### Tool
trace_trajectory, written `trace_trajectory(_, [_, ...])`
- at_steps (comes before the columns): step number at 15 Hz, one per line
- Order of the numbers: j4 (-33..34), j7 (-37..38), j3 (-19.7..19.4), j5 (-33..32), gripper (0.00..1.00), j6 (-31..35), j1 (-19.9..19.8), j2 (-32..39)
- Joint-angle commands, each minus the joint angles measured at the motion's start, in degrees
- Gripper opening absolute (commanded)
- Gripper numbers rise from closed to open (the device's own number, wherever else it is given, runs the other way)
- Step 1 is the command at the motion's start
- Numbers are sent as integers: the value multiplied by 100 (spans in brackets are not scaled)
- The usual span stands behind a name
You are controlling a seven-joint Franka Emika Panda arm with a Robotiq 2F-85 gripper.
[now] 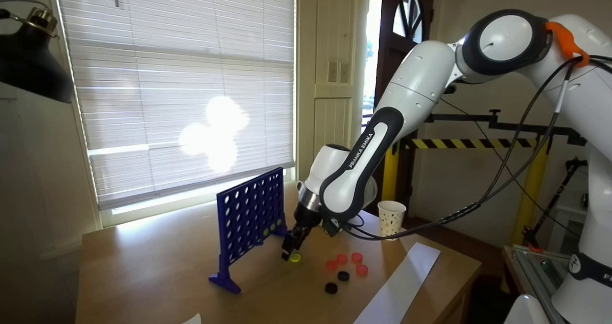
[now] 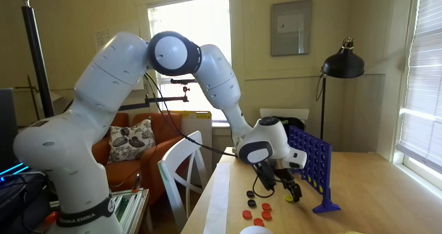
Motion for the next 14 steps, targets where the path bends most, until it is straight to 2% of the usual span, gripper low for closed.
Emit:
trace_trajectory(1, [119,184,-67,-207,100,10,53,73])
trace_trajectory(3, [118,190,-95,-234,100,-20,69,67])
trace_trajectory(7, [136,199,-119,-250,85,-67,78,88])
trace_trajectory(14, [133,180,-103,-288,84,-196,83,110])
